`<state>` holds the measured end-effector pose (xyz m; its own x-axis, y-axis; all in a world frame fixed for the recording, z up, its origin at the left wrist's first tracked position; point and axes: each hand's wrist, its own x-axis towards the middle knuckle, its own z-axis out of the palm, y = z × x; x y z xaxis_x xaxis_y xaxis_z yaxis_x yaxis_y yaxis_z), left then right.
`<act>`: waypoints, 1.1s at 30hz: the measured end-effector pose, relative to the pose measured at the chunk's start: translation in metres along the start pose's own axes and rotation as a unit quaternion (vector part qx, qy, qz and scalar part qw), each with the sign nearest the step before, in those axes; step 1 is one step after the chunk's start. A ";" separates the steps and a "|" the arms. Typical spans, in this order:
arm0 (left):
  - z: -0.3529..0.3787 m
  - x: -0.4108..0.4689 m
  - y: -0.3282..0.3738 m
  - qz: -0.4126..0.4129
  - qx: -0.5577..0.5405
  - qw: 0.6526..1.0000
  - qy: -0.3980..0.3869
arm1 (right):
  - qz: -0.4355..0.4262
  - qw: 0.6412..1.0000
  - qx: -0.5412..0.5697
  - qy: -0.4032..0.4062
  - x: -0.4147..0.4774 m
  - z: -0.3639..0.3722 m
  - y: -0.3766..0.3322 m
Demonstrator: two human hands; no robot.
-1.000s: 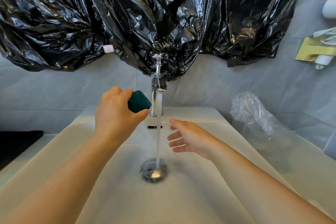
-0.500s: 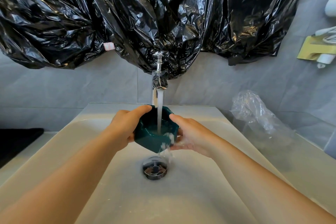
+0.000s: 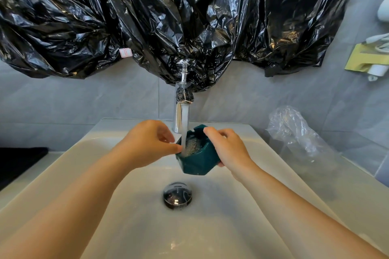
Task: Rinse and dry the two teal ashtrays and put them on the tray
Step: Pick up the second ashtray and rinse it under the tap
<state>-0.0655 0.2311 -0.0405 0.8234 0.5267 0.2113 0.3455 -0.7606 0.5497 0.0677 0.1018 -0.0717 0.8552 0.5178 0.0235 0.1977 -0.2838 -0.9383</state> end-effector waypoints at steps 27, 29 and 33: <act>0.012 0.007 -0.002 -0.104 -0.472 0.871 -0.087 | 0.195 0.888 0.303 -0.285 -0.003 0.003 -0.001; 0.010 0.006 -0.003 -0.113 -0.481 0.864 -0.099 | 0.190 0.890 0.316 -0.268 -0.004 0.005 0.000; 0.010 0.008 -0.005 -0.152 -0.485 0.855 -0.101 | 0.144 0.927 0.260 -0.227 -0.006 0.007 0.002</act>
<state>-0.0559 0.2352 -0.0498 0.8570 0.4926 -0.1510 0.1021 0.1249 0.9869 0.0596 0.1042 -0.0757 0.5237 0.8007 -0.2909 -0.3666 -0.0964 -0.9254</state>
